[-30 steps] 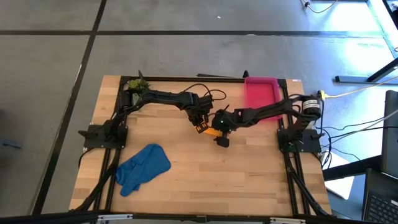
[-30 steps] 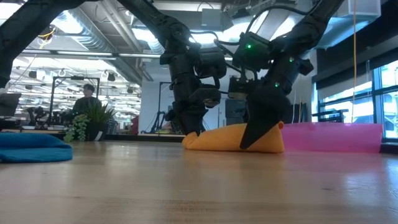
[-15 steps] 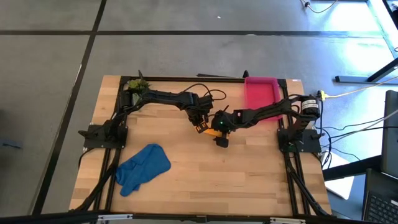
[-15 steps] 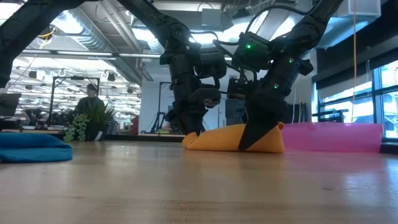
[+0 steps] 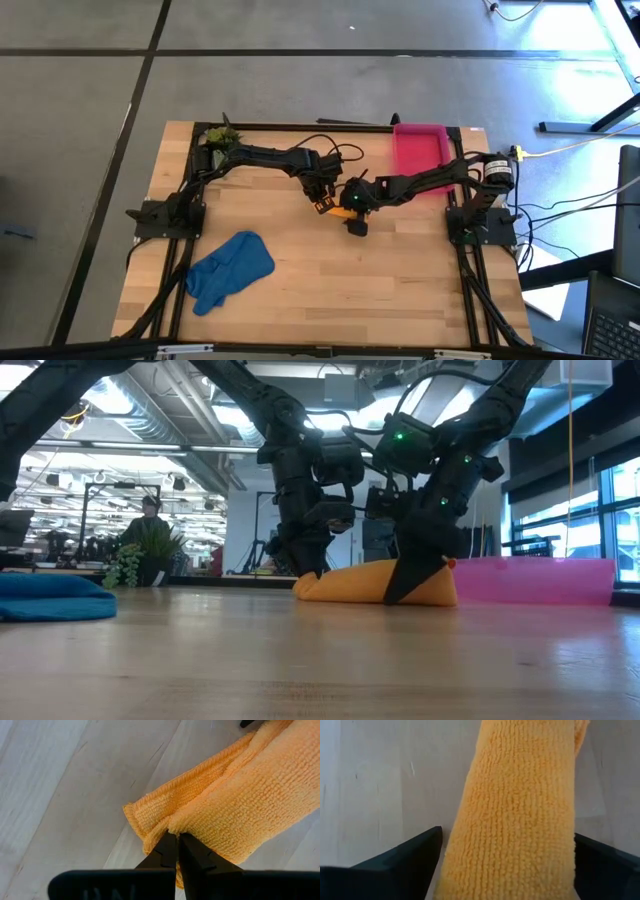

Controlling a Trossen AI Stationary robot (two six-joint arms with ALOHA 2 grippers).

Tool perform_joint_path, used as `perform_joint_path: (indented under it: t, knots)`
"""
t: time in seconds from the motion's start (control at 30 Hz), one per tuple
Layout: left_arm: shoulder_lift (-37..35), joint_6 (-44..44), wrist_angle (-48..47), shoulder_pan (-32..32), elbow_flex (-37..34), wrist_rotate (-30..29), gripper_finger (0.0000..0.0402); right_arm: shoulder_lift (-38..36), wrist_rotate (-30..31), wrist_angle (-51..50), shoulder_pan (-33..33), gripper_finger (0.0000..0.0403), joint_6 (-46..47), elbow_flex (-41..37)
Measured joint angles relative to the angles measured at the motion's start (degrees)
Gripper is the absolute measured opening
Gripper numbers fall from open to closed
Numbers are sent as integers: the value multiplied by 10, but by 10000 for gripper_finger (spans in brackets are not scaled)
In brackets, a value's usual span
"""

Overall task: Roll microfiber towels into tight, uniform cylinder then place into a basket
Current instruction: Put the rolled orange microfiber towel into the bin

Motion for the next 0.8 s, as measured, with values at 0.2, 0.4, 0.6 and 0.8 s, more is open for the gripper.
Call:
perform_joint_path:
  t: [0.2,0.4,0.6,0.8]
  knots:
    - [0,0,0,0,0,0,0,0,5,1,-1,324,-2,0]
    - [0,0,2,0,0,0,0,0,6,7,-1,275,-1,-1]
    - [1,-1,27,-1,1,3,0,1,6,16,-1,219,-2,-1]
    - [1,-36,58,-4,0,1,0,1,5,23,-2,159,2,-2]
